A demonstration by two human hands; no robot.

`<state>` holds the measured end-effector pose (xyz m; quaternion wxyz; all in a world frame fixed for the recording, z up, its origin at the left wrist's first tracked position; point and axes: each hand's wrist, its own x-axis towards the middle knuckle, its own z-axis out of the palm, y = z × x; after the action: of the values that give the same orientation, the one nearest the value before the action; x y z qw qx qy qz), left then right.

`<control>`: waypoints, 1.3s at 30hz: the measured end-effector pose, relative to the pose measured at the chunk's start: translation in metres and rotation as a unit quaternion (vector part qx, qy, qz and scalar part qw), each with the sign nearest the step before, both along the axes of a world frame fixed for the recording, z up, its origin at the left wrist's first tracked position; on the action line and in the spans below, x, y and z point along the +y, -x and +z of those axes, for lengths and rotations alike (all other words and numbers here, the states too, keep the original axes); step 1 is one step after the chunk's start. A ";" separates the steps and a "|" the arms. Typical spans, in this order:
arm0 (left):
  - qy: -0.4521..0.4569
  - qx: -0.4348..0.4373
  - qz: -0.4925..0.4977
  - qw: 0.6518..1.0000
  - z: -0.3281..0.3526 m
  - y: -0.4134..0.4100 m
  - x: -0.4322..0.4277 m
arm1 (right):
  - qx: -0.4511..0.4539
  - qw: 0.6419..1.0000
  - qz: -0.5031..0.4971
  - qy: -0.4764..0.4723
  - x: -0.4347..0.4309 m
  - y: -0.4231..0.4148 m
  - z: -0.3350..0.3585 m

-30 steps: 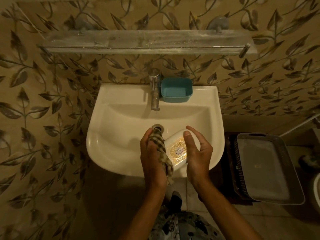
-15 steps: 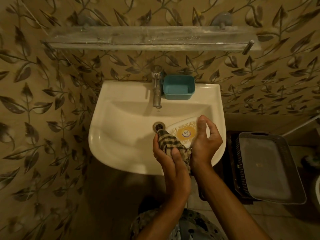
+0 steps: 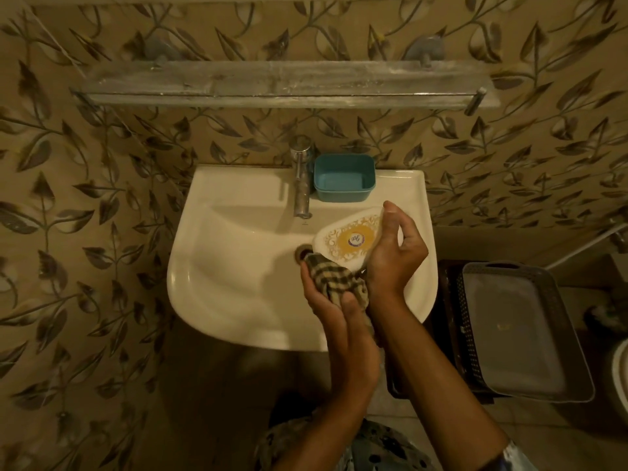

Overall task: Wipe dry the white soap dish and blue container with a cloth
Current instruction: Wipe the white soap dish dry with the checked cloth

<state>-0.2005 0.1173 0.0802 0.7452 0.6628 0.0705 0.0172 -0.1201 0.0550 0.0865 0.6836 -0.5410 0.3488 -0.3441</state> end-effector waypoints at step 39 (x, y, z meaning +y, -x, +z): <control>0.115 0.071 0.061 0.989 0.000 -0.047 0.011 | -0.030 0.948 0.265 -0.173 -0.001 0.015 0.001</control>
<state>-0.1533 0.1283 0.0800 0.8071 0.5666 0.1657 0.0073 -0.1355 0.0539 0.0876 0.8432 -0.4770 0.2262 -0.1015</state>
